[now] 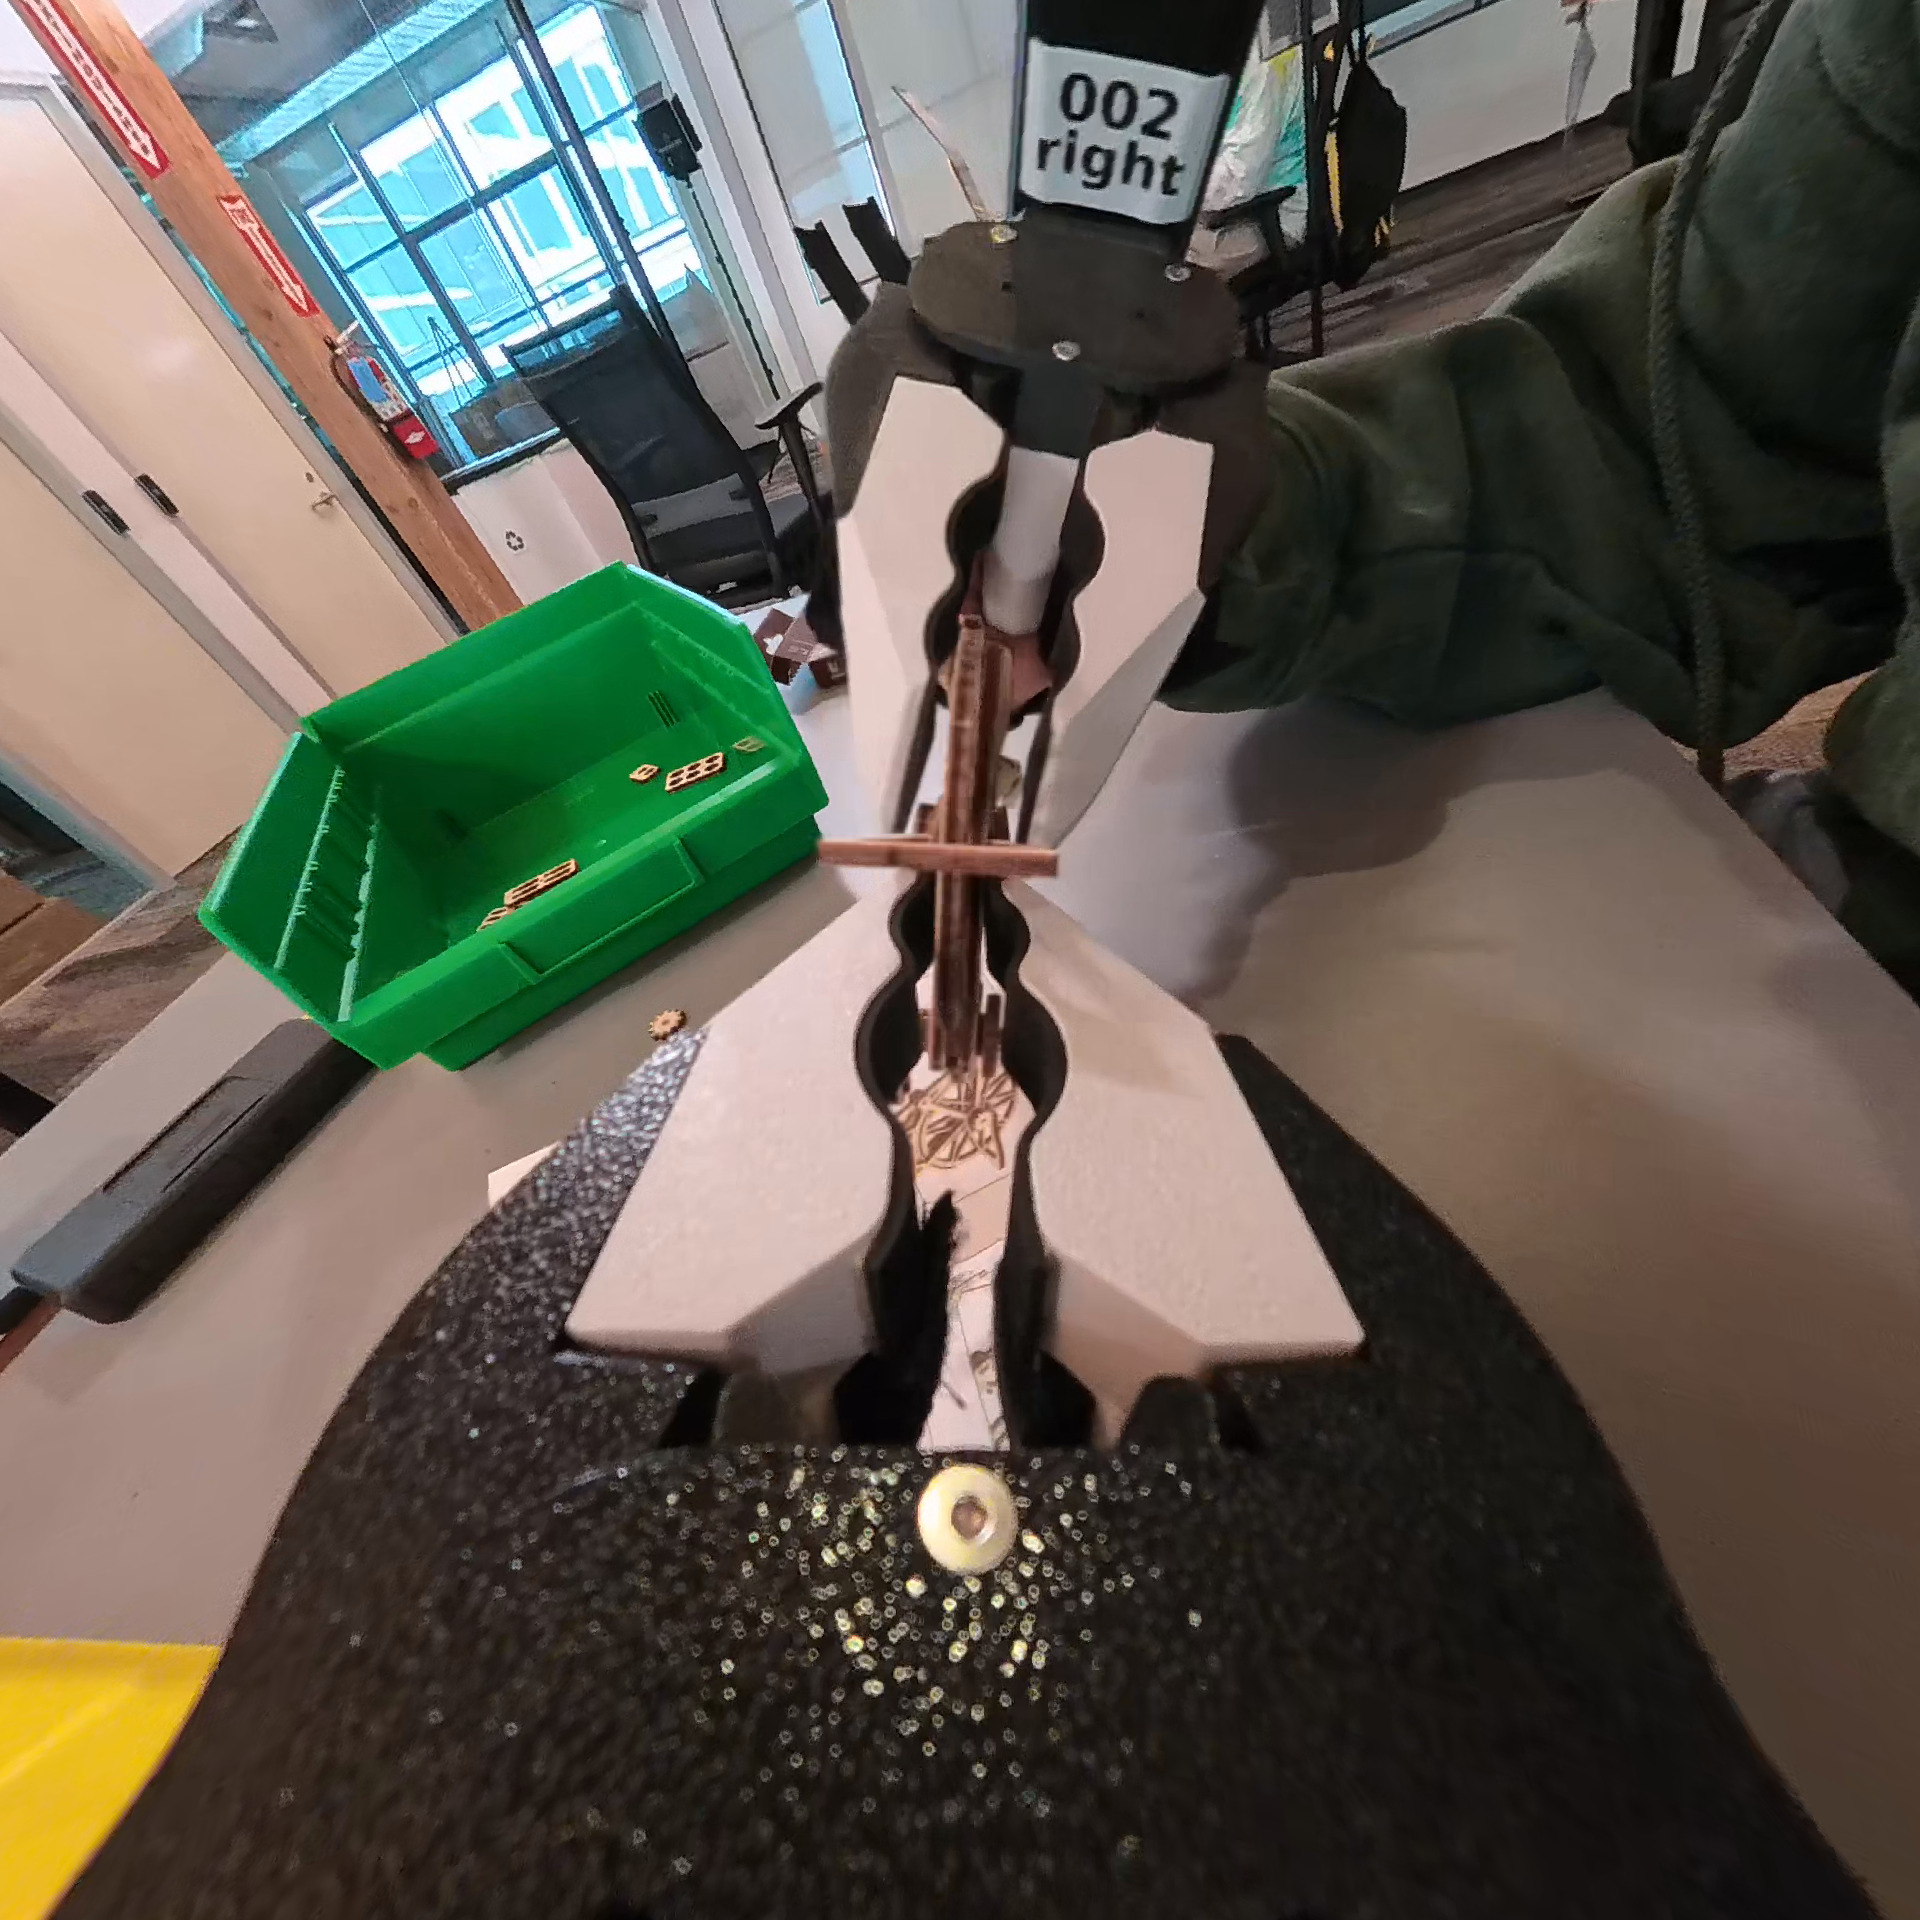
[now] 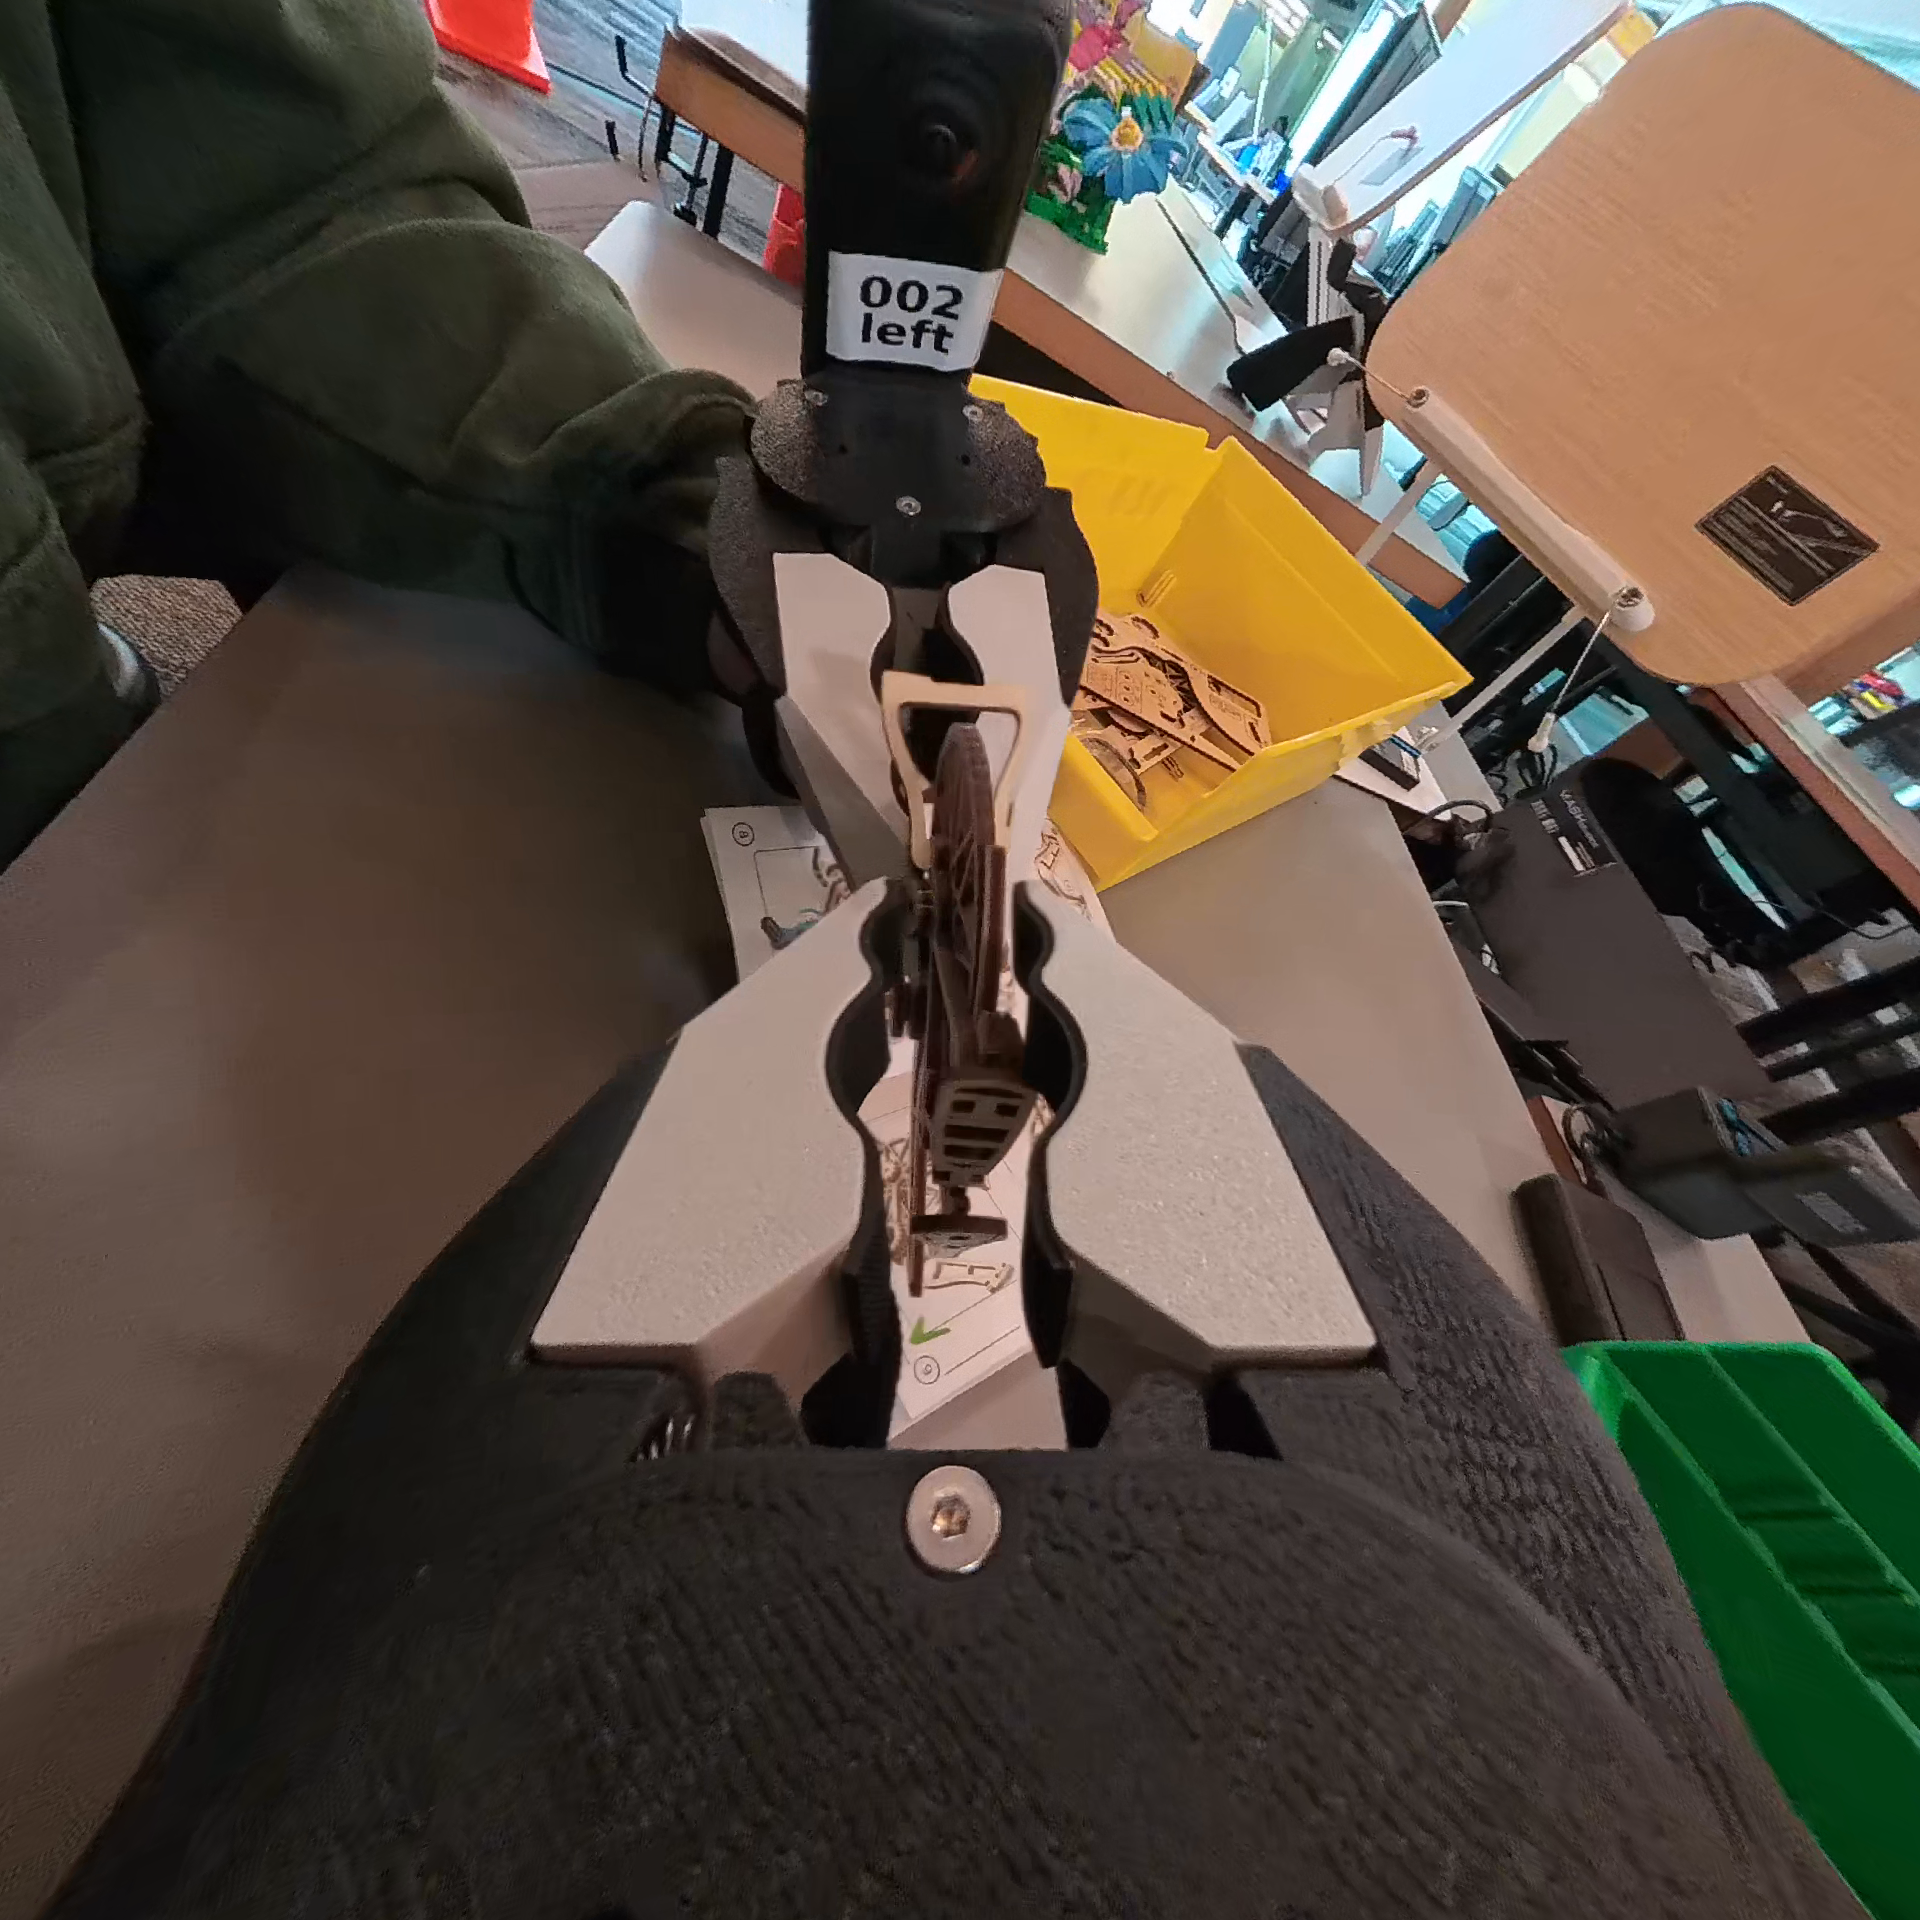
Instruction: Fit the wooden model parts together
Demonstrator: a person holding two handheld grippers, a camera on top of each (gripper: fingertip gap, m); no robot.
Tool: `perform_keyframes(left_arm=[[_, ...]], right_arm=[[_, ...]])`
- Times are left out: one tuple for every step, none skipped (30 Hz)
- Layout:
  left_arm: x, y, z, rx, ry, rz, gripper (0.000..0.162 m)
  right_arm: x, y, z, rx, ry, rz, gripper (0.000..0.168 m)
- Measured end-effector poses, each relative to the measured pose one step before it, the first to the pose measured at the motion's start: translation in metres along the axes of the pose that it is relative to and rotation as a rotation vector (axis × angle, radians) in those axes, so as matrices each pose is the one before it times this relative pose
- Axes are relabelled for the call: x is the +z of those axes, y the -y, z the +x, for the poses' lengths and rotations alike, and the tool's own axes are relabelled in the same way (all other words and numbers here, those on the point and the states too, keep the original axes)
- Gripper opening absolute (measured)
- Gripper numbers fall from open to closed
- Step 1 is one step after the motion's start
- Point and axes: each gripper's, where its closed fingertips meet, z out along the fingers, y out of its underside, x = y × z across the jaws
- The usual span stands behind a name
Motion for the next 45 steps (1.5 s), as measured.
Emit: perform_keyframes(left_arm=[[-0.00043, 0.00094, -0.00060, -0.0067, 0.0002, 0.0056, 0.006], [-0.00038, 0.00127, -0.00009, -0.0118, -0.0020, 0.0059, 0.006], [-0.00021, 0.00146, -0.00021, -0.0089, 0.0005, 0.0068, 0.006], [-0.00019, 0.00088, -0.00015, -0.0043, 0.0004, 0.0030, 0.006], [-0.00017, 0.00035, -0.00013, 0.0004, 0.0010, 0.0003, 0.006], [-0.00022, 0.00057, -0.00018, 0.0012, 0.0019, 0.0018, 0.006], [-0.00026, 0.00101, -0.00015, -0.0007, 0.0024, 0.0052, 0.006], [-0.00035, 0.00119, -0.00043, -0.0025, 0.0029, 0.0059, 0.006], [-0.00047, 0.00119, -0.00037, -0.0004, 0.0028, 0.0055, 0.006], [-0.00038, 0.00099, -0.00046, 0.0037, 0.0035, 0.0031, 0.006], [-0.00022, 0.00068, -0.00112, 0.0086, 0.0112, 0.0004, 0.006], [-0.00004, 0.00040, -0.00109, 0.0107, 0.0145, -0.0019, 0.006], [-0.00020, 0.00034, -0.00076, 0.0069, 0.0087, -0.0013, 0.006], [-0.00011, 0.00049, -0.00049, -0.0004, 0.0042, 0.0004, 0.006], [-0.00004, 0.00050, 0.00007, -0.0009, 0.0003, 0.0020, 0.006], [0.00009, 0.00027, 0.00003, 0.0068, 0.0033, -0.0005, 0.006], [0.00006, 0.00017, 0.00014, 0.0161, 0.0070, -0.0039, 0.006], [0.00013, 0.00028, 0.00035, 0.0191, 0.0056, -0.0033, 0.006], [0.00017, 0.00025, 0.00047, 0.0092, 0.0027, -0.0034, 0.006], [0.00019, -0.00002, 0.00004, 0.0026, 0.0011, -0.0014, 0.006], [0.00033, -0.00068, -0.00011, -0.0057, 0.0001, -0.0014, 0.006], [0.00027, -0.00083, 0.00010, -0.0087, -0.0028, 0.0010, 0.006], [0.00059, -0.00133, -0.00014, -0.0148, -0.0025, 0.0004, 0.006], [0.00094, -0.00205, -0.00137, -0.0234, 0.0013, -0.0021, 0.006], [0.00050, -0.00198, -0.00145, -0.0273, -0.0027, 0.0013, 0.006], [-0.00011, -0.00062, -0.00124, -0.0253, -0.0057, 0.0103, 0.006], [-0.00007, -0.00040, -0.00264, -0.0234, 0.0080, 0.0068, 0.006], [-0.00068, -0.00178, -0.00538, -0.0143, 0.0281, -0.0057, 0.006], [-0.00211, -0.00029, -0.00563, 0.0047, 0.0255, 0.0015, 0.006], [-0.00348, 0.00130, -0.00707, 0.0087, 0.0318, 0.0082, 0.006], [-0.00388, 0.00279, -0.00735, 0.0126, 0.0336, 0.0146, 0.006], [-0.00392, 0.00313, -0.00642, 0.0193, 0.0301, 0.0160, 0.006], [-0.00345, 0.00293, -0.00567, 0.0271, 0.0311, 0.0143, 0.006], [-0.00323, 0.00324, -0.00519, 0.0392, 0.0366, 0.0140, 0.006], [-0.00252, 0.00235, -0.00432, 0.0551, 0.0394, 0.0085, 0.007], [-0.00199, 0.00099, -0.00355, 0.0663, 0.0404, -0.0022, 0.007], [-0.00129, 0.00093, -0.00208, 0.0729, 0.0354, -0.0047, 0.006], [-0.00103, 0.00143, -0.00141, 0.0686, 0.0346, -0.0038, 0.006], [-0.00059, 0.00218, -0.00003, 0.0649, 0.0271, -0.0026, 0.006], [-0.00034, 0.00268, 0.00063, 0.0613, 0.0236, -0.0018, 0.006], [-0.00042, 0.00333, 0.00071, 0.0602, 0.0238, 0.0000, 0.006], [-0.00009, 0.00373, 0.00200, 0.0604, 0.0143, 0.0019, 0.007], [0.00000, 0.00359, 0.00226, 0.0509, 0.0101, 0.0002, 0.006], [0.00014, 0.00278, 0.00196, 0.0381, 0.0094, -0.0030, 0.006], [0.00038, 0.00252, 0.00219, 0.0282, 0.0051, -0.0036, 0.006]], right_arm=[[-0.00001, 0.00073, 0.00024, 0.0046, -0.0007, 0.0044, 0.016], [-0.00028, 0.00120, 0.00066, 0.0076, -0.0014, 0.0076, 0.015], [-0.00051, 0.00123, 0.00061, 0.0073, -0.0015, 0.0071, 0.015], [-0.00025, 0.00095, 0.00057, 0.0052, -0.0019, 0.0047, 0.015], [0.00011, 0.00051, 0.00033, 0.0060, -0.0016, 0.0014, 0.015], [0.00004, 0.00044, 0.00028, 0.0049, -0.0021, 0.0001, 0.015], [-0.00010, 0.00080, 0.00038, 0.0010, -0.0030, 0.0023, 0.014], [-0.00022, 0.00116, 0.00071, 0.0013, -0.0057, 0.0036, 0.014], [-0.00006, 0.00108, 0.00073, 0.0037, -0.0048, 0.0037, 0.014], [-0.00003, 0.00097, 0.00058, 0.0056, -0.0043, 0.0030, 0.014], [0.00006, 0.00072, 0.00105, 0.0067, -0.0072, 0.0022, 0.014], [0.00011, 0.00054, 0.00130, 0.0064, -0.0094, 0.0021, 0.014], [0.00017, 0.00034, 0.00086, 0.0058, -0.0059, 0.0013, 0.014], [0.00009, 0.00030, 0.00064, 0.0100, -0.0017, 0.0028, 0.014], [-0.00010, 0.00050, 0.00028, 0.0163, 0.0047, 0.0055, 0.014], [-0.00022, 0.00020, 0.00007, 0.0208, 0.0088, 0.0053, 0.014], [-0.00035, 0.00030, 0.00006, 0.0225, 0.0096, 0.0075, 0.014], [-0.00036, 0.00016, -0.00039, 0.0228, 0.0131, 0.0084, 0.014], [-0.00042, 0.00021, -0.00026, 0.0221, 0.0125, 0.0083, 0.014], [-0.00033, -0.00017, -0.00006, 0.0189, 0.0100, 0.0060, 0.014], [0.00006, -0.00054, 0.00030, 0.0106, 0.0047, 0.0039, 0.014], [0.00009, -0.00088, 0.00014, 0.0010, 0.0029, 0.0019, 0.014], [0.00022, -0.00132, 0.00007, -0.0031, 0.0042, -0.0031, 0.014], [0.00039, -0.00202, 0.00126, 0.0132, 0.0039, -0.0100, 0.014], [0.00071, -0.00197, 0.00146, 0.0119, 0.0014, -0.0068, 0.014], [0.00038, -0.00057, 0.00096, -0.0075, -0.0055, 0.0078, 0.014], [-0.00006, 0.00083, 0.00117, -0.0169, -0.0124, 0.0175, 0.018], [-0.00041, 0.00153, 0.00227, -0.0153, -0.0186, 0.0137, 0.036], [-0.00176, 0.00297, 0.00405, -0.0178, -0.0280, 0.0173, 0.053], [-0.00384, 0.00656, 0.00406, -0.0276, -0.0288, 0.0391, 0.064], [-0.00636, 0.01069, 0.00426, -0.0376, -0.0338, 0.0674, 0.067], [-0.00822, 0.01292, 0.00683, -0.0430, -0.0508, 0.0819, 0.067], [-0.00908, 0.01279, 0.01024, -0.0416, -0.0681, 0.0800, 0.067], [-0.00894, 0.01103, 0.01327, -0.0377, -0.0810, 0.0678, 0.066], [-0.00830, 0.00830, 0.01491, -0.0357, -0.0859, 0.0509, 0.065], [-0.00720, 0.00474, 0.01461, -0.0336, -0.0794, 0.0318, 0.066], [-0.00614, 0.00165, 0.01369, -0.0272, -0.0723, 0.0141, 0.065], [-0.00510, 0.00006, 0.01214, -0.0169, -0.0641, 0.0074, 0.065], [-0.00415, -0.00038, 0.00997, -0.0064, -0.0514, 0.0084, 0.065], [-0.00342, -0.00082, 0.00802, -0.0011, -0.0415, 0.0067, 0.065], [-0.00293, -0.00159, 0.00688, -0.0026, -0.0384, 0.0019, 0.065], [-0.00252, -0.00214, 0.00527, -0.0060, -0.0319, -0.0005, 0.066], [-0.00197, -0.00228, 0.00315, -0.0062, -0.0209, -0.0011, 0.065], [-0.00122, -0.00162, 0.00124, 0.0006, -0.0113, 0.0008, 0.065], [-0.00056, -0.00035, -0.00091, 0.0061, 0.0026, 0.0040, 0.065]])
